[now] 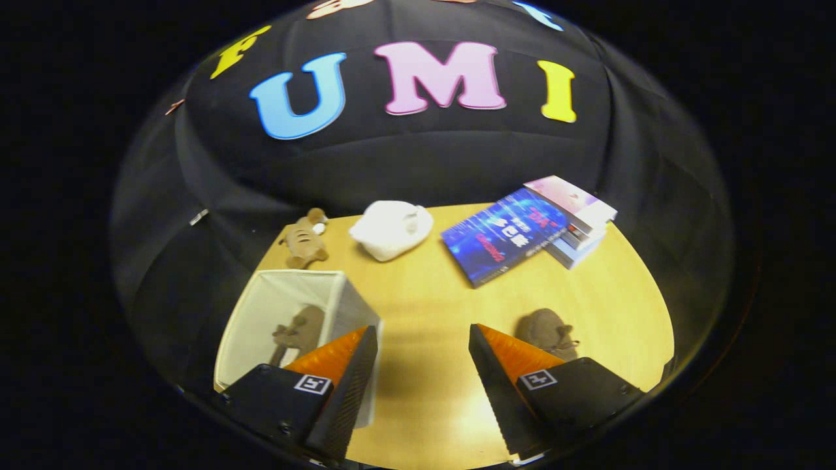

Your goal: Open the storage box then place both shoes into the box .Put the left shoe in first, then the right shoe, with the right side of both shoes facing outward in a uniform manner.

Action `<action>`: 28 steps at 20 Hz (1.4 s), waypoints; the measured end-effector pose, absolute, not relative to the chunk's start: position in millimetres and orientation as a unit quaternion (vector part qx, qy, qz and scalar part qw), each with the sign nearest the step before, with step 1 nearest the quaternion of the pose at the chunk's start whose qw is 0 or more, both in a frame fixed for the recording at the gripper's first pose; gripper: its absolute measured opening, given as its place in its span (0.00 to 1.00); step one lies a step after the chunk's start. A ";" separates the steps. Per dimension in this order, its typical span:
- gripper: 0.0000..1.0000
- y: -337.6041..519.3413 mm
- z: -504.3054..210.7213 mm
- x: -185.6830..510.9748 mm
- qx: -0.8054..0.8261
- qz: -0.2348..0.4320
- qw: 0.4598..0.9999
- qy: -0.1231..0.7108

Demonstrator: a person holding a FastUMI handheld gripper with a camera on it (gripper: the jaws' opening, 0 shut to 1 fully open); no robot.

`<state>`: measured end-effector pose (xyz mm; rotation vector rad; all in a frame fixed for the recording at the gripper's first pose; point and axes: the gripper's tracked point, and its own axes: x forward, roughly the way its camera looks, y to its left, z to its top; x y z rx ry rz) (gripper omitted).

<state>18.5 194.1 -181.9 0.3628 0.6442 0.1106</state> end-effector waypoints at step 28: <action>0.33 65.6 -379.9 22.9 0.033 0.055 0.901 0.428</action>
